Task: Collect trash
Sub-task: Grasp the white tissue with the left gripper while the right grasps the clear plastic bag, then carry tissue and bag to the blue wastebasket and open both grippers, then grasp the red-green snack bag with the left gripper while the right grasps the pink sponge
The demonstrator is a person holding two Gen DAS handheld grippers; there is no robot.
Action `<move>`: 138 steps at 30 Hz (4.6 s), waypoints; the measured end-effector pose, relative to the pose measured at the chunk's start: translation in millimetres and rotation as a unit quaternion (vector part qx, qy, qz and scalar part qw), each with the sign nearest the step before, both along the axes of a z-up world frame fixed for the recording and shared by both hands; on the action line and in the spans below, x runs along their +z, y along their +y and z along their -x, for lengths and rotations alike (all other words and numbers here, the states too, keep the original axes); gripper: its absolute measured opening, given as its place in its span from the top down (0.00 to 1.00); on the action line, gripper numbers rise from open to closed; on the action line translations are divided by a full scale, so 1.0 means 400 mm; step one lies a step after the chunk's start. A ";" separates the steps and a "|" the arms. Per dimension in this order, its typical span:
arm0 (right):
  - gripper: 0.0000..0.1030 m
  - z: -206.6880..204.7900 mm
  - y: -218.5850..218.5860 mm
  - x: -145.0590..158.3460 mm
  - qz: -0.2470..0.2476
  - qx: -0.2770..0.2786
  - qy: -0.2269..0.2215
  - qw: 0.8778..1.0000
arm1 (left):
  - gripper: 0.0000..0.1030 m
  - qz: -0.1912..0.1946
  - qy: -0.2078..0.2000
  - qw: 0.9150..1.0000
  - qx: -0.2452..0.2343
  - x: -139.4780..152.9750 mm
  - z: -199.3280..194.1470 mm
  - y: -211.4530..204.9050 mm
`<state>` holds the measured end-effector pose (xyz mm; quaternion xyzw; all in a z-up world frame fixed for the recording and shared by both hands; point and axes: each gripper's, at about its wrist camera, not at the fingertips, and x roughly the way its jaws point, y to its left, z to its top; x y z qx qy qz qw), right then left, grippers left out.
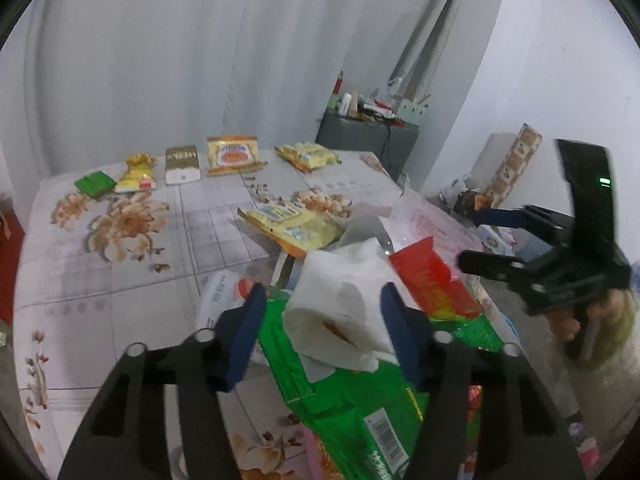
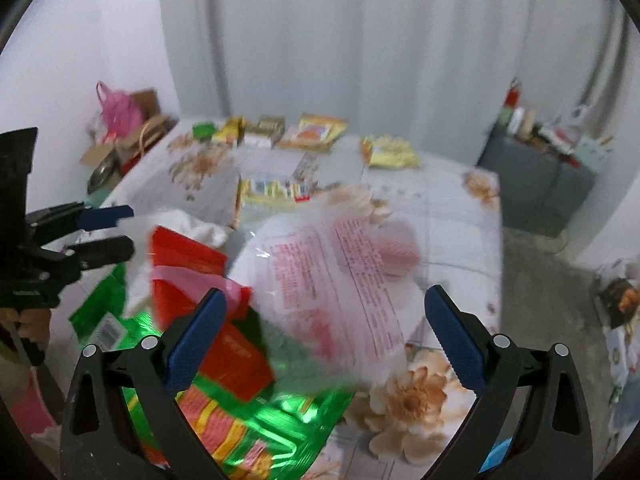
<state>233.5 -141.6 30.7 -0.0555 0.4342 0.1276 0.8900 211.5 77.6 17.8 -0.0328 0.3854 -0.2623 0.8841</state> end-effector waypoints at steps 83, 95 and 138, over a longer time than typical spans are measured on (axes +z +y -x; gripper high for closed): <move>0.14 0.660 -1.167 -0.695 -0.377 -0.657 0.086 0.647 | 0.42 -0.122 0.184 0.910 -0.350 -0.385 0.201 -1.592; 0.08 0.595 -0.917 -0.319 -0.097 -0.654 -0.005 0.751 | 0.15 -0.046 0.142 0.936 -0.318 -0.061 0.165 -1.246; 0.23 0.218 -0.379 0.019 -0.192 -0.195 -0.048 0.961 | 0.22 -0.106 -0.070 0.989 -0.081 0.026 0.108 -0.183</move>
